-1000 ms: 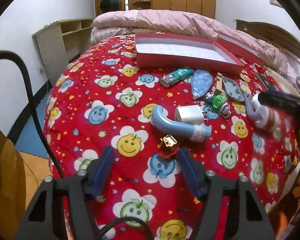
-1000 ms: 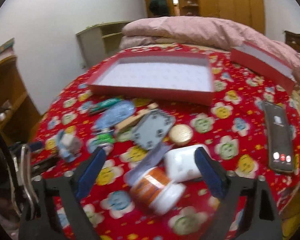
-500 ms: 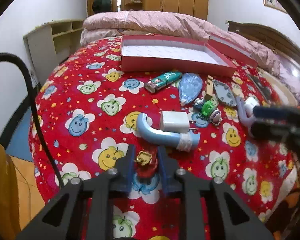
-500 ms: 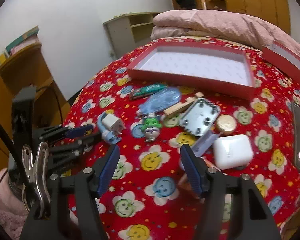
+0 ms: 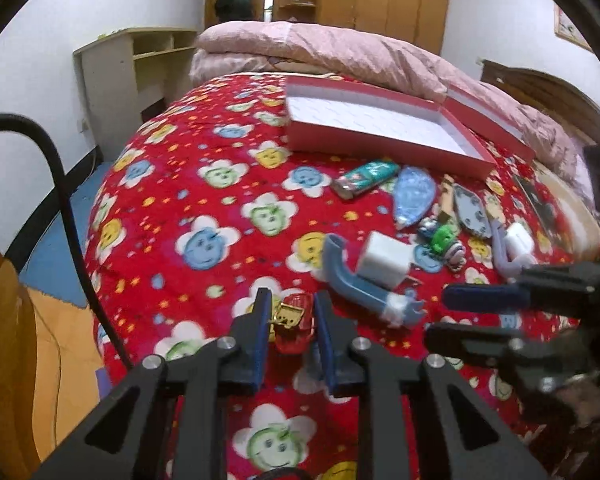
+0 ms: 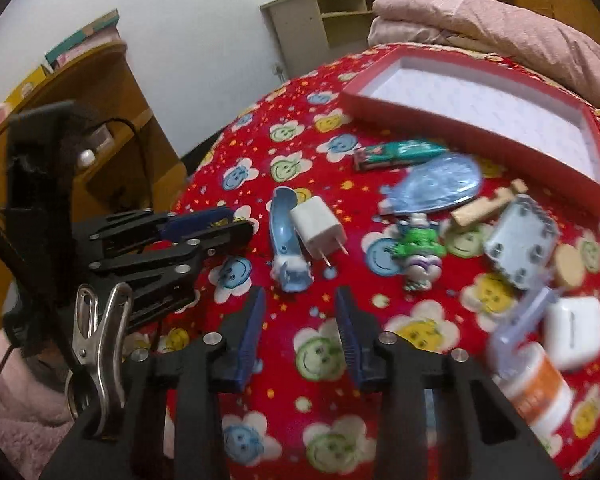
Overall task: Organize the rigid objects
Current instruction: 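Close left tool on red toy car while right tool grasps blue curved brush, then carry red toy car and blue brush over the red tray with both tools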
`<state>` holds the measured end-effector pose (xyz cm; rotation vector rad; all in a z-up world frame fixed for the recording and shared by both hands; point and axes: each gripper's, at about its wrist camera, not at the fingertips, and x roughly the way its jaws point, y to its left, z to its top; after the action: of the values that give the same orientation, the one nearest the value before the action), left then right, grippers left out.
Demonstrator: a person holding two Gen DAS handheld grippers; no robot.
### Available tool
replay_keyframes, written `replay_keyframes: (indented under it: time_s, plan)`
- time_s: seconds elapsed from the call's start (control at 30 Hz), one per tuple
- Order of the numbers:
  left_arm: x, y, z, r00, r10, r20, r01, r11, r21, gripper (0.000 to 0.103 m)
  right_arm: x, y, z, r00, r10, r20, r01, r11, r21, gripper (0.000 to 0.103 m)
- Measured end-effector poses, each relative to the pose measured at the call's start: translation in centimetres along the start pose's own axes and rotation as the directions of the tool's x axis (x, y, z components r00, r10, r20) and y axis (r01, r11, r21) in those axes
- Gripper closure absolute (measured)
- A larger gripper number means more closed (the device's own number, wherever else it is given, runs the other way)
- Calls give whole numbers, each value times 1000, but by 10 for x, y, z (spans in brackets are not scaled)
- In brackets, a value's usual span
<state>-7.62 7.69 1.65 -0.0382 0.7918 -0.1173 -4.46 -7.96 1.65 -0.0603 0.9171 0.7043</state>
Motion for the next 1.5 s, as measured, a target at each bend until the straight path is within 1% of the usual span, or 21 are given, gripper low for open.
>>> replay_keyframes:
  time_s: [0.1,0.2,0.4,0.47,0.53,0.57,0.63,0.73,0.87,1.07,1.2,1.33,1.5]
  plan:
    - [2,7,-1,1000,13,-6,-13,1000,-27,81,13,5,3,1000,-6,-20,6,1000,-16,65]
    - [4,11,-3,1000,-2,-15,2,999,-48,81,21,11,4,999,-12,-30,11,999,-34,65]
    - [7,12,-5,1000,-6,-14,6,999,-53,81,28,22,9,998,-59,-6,58,995,-85,65]
    - [7,12,-5,1000,-4,-13,4,999,-51,81,28,22,10,998,-63,1,63,994,-86,69]
    - [7,12,-5,1000,-6,-12,5,999,-54,81,29,22,10,997,-82,8,82,992,-100,76]
    - [7,12,-5,1000,-7,-12,6,998,-55,81,29,22,9,996,-88,12,89,990,-106,77]
    - [7,12,-5,1000,-6,-13,6,998,-55,81,29,21,9,997,-78,16,79,991,-106,83]
    - [6,10,-4,1000,-1,-14,0,999,-45,81,26,20,7,997,-68,20,70,992,-102,83]
    - [2,6,-1,1000,-11,-12,10,999,-45,81,12,17,3,998,-50,39,52,996,-77,83]
    - [-9,-7,6,1000,-12,18,12,1000,-17,81,-8,5,-1,997,-23,79,24,1000,-13,83]
    - [-12,-17,16,999,-33,32,33,999,-4,81,-20,-2,-1,995,-21,102,19,1000,23,83]
    - [-12,-29,30,997,-58,41,58,998,3,81,-36,-11,-1,990,-22,142,13,998,58,83]
    - [-11,-45,53,994,-90,60,89,996,6,81,-51,-27,2,984,-50,168,34,995,98,83]
